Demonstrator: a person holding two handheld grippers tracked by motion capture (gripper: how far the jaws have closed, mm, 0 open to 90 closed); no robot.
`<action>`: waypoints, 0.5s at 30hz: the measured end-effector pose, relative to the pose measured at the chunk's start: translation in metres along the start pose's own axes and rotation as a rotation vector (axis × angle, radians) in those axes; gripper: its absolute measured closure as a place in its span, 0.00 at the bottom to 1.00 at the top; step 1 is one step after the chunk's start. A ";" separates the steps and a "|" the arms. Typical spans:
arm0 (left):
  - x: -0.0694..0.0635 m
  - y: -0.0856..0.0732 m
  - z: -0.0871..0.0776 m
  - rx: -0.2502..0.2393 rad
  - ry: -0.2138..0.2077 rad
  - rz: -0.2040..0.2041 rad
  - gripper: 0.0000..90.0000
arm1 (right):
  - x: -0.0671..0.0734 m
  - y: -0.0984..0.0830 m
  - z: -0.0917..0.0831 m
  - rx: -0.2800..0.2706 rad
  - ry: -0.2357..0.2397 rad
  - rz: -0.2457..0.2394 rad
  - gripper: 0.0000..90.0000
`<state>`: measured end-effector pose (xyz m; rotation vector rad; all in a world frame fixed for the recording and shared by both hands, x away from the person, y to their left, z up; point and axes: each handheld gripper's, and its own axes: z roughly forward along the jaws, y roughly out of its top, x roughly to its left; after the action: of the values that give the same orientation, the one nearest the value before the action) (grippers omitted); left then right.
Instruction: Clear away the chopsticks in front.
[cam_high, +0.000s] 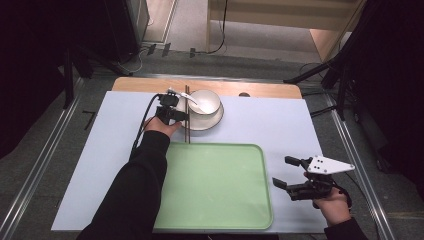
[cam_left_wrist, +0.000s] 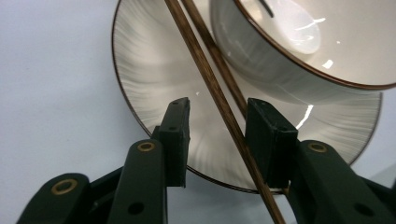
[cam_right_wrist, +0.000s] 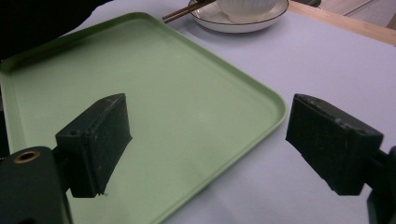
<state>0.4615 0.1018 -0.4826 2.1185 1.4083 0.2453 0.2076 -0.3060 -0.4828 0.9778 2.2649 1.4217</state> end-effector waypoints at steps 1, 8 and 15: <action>0.000 0.000 0.001 -0.005 0.000 -0.006 0.70 | 0.000 0.000 0.000 -0.001 0.001 0.001 0.16; 0.007 0.001 0.010 -0.012 0.007 -0.103 0.86 | 0.000 0.000 0.000 -0.002 0.003 0.000 0.16; 0.008 0.000 0.013 -0.035 0.018 -0.169 0.91 | -0.001 -0.001 0.000 -0.003 0.005 0.002 0.16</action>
<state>0.4710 0.1043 -0.4943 1.9605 1.5716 0.2209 0.2080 -0.3074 -0.4837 0.9770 2.2653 1.4293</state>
